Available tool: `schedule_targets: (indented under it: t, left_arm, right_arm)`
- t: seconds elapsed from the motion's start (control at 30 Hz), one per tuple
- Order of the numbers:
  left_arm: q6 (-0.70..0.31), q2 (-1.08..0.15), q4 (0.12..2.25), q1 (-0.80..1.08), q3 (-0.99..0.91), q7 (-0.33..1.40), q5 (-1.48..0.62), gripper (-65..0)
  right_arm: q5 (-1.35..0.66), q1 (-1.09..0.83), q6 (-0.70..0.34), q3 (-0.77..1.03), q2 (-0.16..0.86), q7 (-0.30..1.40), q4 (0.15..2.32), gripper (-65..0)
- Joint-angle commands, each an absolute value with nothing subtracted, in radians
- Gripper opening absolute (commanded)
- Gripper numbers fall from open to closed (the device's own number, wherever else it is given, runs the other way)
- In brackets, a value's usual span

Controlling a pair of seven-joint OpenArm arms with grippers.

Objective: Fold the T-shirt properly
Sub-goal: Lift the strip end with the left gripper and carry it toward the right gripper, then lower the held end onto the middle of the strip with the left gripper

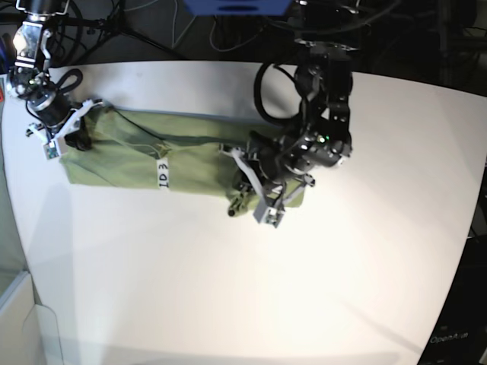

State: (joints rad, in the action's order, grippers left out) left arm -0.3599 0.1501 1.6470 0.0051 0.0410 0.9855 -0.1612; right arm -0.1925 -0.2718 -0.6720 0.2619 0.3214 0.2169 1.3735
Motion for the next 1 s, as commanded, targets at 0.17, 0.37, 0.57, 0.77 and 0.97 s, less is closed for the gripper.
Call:
schedule_targets:
  t: [0.17, 0.37, 0.57, 0.77, 0.97]
  left_arm:
    - [-0.32, 0.157, 1.658, -0.015, 0.042, 0.964, -0.223, -62.3]
    - [-0.32, 0.157, 1.655, -0.013, 0.085, 0.961, -0.222, -62.3]
    - [-0.32, 0.157, 1.623, -0.013, 0.111, 0.958, -0.222, -62.3]
    - [-0.32, 0.157, 1.623, -0.015, 0.107, 0.958, -0.222, -62.4]
    - [-0.318, 0.157, 1.609, -0.028, 0.111, 0.957, -0.222, -62.4]
  right_arm:
    - [-0.205, -0.266, -0.674, 0.265, 0.338, 0.205, 1.389, -64.4]
    - [-0.205, -0.266, -0.674, 0.265, 0.338, 0.205, 1.389, -64.4]
    - [-0.205, -0.266, -0.674, 0.265, 0.338, 0.205, 1.388, -64.3]
    - [-0.205, -0.266, -0.674, 0.265, 0.338, 0.205, 1.388, -64.3]
    - [-0.205, -0.269, -0.674, 0.265, 0.338, 0.205, 1.386, -64.3]
